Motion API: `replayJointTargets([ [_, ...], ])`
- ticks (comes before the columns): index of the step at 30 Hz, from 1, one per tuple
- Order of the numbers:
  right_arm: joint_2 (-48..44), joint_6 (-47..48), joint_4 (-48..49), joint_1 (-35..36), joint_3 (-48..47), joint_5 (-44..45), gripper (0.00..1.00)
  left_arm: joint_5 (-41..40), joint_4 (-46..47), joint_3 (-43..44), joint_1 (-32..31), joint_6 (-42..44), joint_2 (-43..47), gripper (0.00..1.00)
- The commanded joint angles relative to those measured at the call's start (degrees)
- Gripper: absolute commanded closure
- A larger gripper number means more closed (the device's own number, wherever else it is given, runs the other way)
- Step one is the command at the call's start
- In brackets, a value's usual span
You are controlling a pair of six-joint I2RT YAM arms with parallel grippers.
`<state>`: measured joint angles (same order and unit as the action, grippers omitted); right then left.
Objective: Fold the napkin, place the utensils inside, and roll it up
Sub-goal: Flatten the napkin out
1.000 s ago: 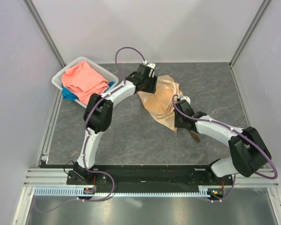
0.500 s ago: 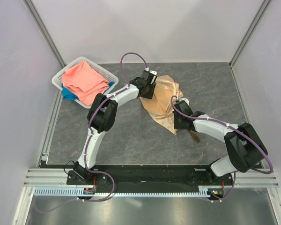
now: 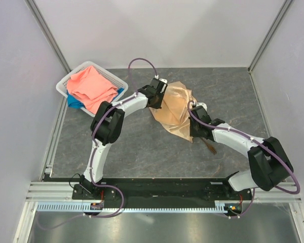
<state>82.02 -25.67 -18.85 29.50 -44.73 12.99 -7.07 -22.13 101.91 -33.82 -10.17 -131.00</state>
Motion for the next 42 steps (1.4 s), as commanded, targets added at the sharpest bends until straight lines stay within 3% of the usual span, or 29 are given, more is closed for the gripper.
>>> replayJointTargets([
  [1,-3.5,1.8,-4.0,-0.7,-4.4,4.6,0.86,0.4,2.9,-12.3,-0.1,-2.9,16.2,0.98],
  [3,-4.1,3.0,-5.4,-0.8,-6.4,5.9,0.72,2.8,7.4,-22.0,-0.1,-5.4,22.0,0.98],
  [4,-4.6,3.8,-5.8,-0.8,-7.1,6.2,0.49,3.5,8.8,-25.1,-0.1,-7.9,25.0,0.98],
  [5,-4.8,5.4,-5.8,-0.8,-7.8,6.2,0.4,4.8,9.8,-28.0,-0.1,-9.1,29.5,0.98],
  [7,-4.8,6.7,-5.5,-0.8,-10.8,6.3,0.29,4.9,11.4,-35.2,-0.1,-12.3,33.9,0.98],
  [9,-3.9,8.3,-4.4,-0.8,-14.2,6.0,0.27,4.9,12.0,-40.5,-0.1,-13.8,38.6,0.98],
  [13,4.4,10.2,-3.4,-1.3,-21.3,4.2,0.33,6.1,12.5,-46.6,-0.1,-17.4,44.4,0.98],
  [21,21.8,15.9,-1.1,-2.5,-35.6,-12.9,0.49,5.7,12.5,-55.3,0.0,-20.4,52.5,0.98],
  [27,26.8,17.7,0.8,-2.5,-37.2,-17.1,0.55,5.5,12.1,-57.0,-0.1,-21.3,54.6,0.98],
  [42,32.4,19.0,4.1,-2.4,-38.1,-19.1,0.54,6.6,12.0,-56.4,0.0,-20.9,53.7,0.98],
])
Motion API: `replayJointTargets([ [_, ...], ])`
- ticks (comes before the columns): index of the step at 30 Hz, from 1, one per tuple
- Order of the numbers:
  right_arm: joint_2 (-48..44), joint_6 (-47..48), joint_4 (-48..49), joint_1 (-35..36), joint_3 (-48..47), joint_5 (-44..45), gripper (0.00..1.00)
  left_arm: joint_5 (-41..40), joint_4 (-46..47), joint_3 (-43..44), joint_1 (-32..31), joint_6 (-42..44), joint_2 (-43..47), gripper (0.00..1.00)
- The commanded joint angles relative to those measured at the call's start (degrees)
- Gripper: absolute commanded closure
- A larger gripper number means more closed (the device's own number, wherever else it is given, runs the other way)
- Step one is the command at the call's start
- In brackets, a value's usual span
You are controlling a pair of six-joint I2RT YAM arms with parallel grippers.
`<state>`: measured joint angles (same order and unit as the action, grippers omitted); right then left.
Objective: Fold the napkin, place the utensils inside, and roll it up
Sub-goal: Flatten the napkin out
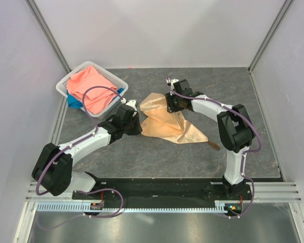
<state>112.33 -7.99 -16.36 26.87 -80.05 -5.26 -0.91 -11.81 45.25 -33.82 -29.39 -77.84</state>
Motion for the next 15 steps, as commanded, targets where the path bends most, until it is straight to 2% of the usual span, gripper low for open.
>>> replayJointTargets([
  [1,2.4,1.5,1.6,0.1,-3.4,-0.9,0.54,0.5,1.7,0.3,0.0,-1.8,0.5,0.98],
  [15,6.3,3.2,1.3,0.1,-5.6,1.5,0.53,0.7,1.7,0.1,0.0,-1.7,0.5,0.98],
])
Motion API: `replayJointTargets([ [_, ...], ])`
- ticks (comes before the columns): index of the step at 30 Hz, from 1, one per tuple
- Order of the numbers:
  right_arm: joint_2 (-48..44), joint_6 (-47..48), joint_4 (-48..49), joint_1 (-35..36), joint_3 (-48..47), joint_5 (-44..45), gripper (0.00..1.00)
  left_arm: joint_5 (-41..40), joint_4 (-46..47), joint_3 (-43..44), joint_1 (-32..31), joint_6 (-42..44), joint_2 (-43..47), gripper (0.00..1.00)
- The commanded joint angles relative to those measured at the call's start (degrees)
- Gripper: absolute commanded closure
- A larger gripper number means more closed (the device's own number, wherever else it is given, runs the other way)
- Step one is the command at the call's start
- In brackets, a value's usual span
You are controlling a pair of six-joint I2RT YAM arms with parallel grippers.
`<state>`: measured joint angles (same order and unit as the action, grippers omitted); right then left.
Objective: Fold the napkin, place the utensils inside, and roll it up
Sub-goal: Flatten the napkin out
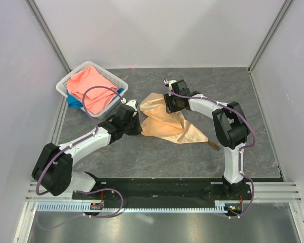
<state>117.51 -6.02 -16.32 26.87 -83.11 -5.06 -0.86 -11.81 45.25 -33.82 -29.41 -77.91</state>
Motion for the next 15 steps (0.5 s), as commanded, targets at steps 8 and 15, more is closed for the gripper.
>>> replayJointTargets([
  [8,2.5,2.3,0.8,0.1,-3.3,2.2,0.51,0.7,1.8,-0.2,0.0,-1.8,1.0,0.98],
  [15,0.5,1.5,-0.6,0.0,-3.7,1.1,1.0,1.0,1.7,0.1,0.0,-1.7,1.4,0.98],
])
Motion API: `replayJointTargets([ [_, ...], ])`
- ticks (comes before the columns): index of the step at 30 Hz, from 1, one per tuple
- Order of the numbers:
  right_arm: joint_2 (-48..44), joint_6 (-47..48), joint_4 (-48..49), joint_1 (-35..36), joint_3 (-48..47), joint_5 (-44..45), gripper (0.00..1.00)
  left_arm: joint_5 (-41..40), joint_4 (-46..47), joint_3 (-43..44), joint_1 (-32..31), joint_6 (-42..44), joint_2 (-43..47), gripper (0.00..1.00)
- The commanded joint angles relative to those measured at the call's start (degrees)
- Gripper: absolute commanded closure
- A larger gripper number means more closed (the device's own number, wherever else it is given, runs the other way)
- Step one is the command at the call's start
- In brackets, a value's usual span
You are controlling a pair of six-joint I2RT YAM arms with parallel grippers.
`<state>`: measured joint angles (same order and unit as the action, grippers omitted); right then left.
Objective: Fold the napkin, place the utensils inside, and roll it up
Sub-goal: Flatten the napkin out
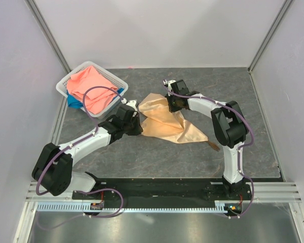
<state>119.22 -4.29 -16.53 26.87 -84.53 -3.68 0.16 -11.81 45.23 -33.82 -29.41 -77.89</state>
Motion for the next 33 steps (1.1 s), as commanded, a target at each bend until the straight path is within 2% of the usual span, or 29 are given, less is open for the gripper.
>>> replayJointTargets([
  [1,-2.8,-0.3,-0.6,0.1,-2.4,-0.2,1.0,0.1,1.3,0.5,0.0,-1.8,1.7,0.98],
  [5,-10.0,-1.5,-2.7,-0.2,-2.7,3.1,1.0,-3.3,-0.4,4.2,1.2,-1.2,4.8,0.98],
  [15,-35.4,-1.1,-9.5,-1.4,-4.8,16.5,1.0,-3.7,-7.2,14.4,9.0,3.3,16.6,0.98],
  [24,-56.2,-1.8,-13.0,-1.4,-8.8,25.5,1.0,-7.5,-13.7,28.3,10.1,7.1,27.8,0.98],
  [29,-61.0,-2.4,-15.7,-1.4,-16.2,25.2,1.0,-4.4,-14.8,35.6,10.0,6.6,30.8,0.98],
  [33,-59.6,-1.8,-15.3,-1.4,-19.3,25.0,1.0,-0.3,-14.3,40.2,10.0,6.2,27.0,0.98],
])
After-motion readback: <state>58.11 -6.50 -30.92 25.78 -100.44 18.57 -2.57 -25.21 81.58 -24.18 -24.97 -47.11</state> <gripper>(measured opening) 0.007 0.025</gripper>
